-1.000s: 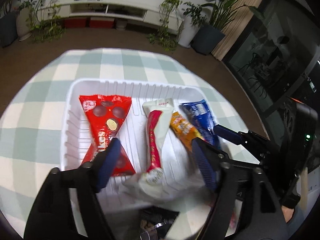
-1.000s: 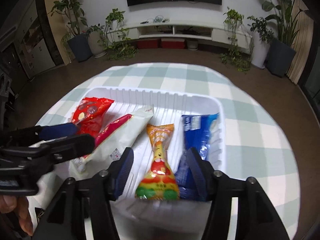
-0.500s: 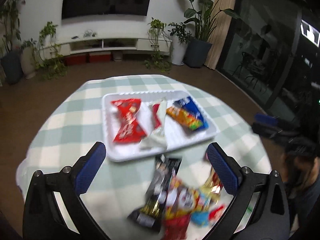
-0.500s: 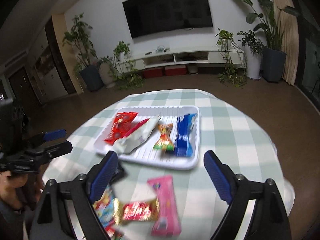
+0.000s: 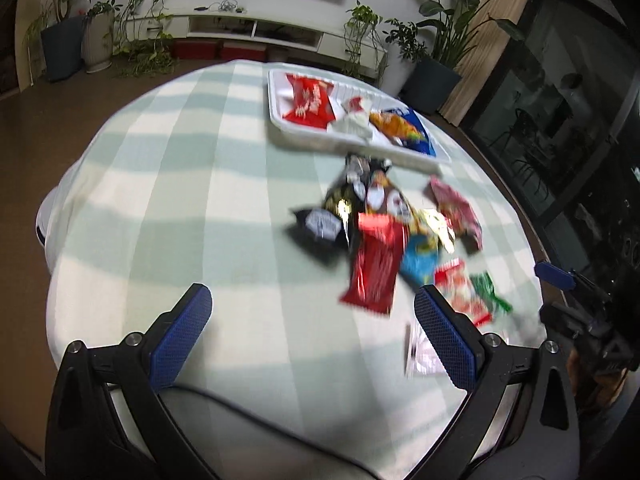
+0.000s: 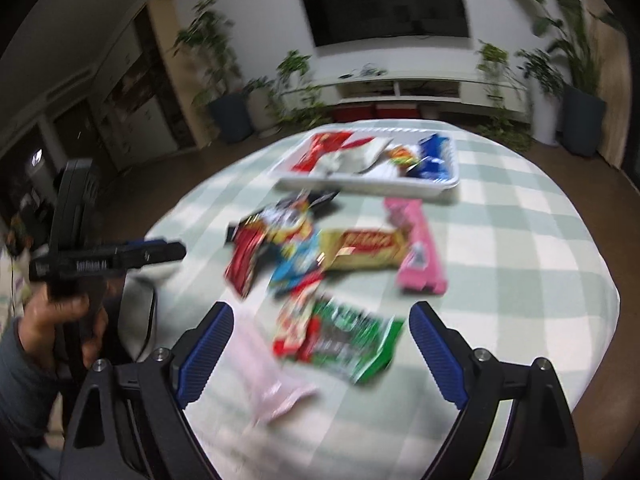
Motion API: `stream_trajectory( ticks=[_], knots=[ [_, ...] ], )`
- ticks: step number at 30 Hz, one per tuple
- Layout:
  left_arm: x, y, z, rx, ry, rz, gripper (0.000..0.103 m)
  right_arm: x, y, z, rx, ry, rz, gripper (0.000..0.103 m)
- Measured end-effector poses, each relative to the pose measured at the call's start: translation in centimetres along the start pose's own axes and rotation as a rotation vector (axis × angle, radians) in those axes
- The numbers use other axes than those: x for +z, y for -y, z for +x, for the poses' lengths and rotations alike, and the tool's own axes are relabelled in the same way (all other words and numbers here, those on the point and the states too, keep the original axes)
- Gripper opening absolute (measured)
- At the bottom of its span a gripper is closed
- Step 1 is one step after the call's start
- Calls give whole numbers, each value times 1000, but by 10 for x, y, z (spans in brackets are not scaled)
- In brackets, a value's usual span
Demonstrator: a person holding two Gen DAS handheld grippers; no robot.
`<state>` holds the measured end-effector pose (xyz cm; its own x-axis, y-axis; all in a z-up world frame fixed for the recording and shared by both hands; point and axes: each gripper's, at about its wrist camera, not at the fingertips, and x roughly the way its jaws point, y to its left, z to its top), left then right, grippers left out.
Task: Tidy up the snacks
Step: 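Withdraw both tools from the tray back over the remaining snacks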
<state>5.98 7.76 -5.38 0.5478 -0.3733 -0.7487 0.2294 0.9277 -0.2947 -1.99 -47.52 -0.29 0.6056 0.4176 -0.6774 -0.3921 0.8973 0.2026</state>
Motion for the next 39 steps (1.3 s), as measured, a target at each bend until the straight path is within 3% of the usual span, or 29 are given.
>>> stream_trajectory(
  ticks=[6, 13, 22, 27, 33, 39],
  knots=[
    [0, 5, -4, -11, 5, 15, 103, -14, -23, 9, 26, -38, -73, 87],
    [44, 15, 12, 33, -55, 108, 103, -23, -29, 15, 34, -42, -65, 86],
    [112, 42, 70, 73, -162, 289, 101, -24, -20, 14, 42, -31, -27, 86],
    [136, 29, 108, 127, -231, 291, 98, -24, -15, 16, 52, -29, -6, 86],
    [137, 14, 129, 105, -277, 274, 96, -27, -11, 21, 65, -42, 9, 86],
    [132, 29, 129, 67, -263, 323, 95, -29, -14, 22, 67, -50, 0, 86]
  ],
)
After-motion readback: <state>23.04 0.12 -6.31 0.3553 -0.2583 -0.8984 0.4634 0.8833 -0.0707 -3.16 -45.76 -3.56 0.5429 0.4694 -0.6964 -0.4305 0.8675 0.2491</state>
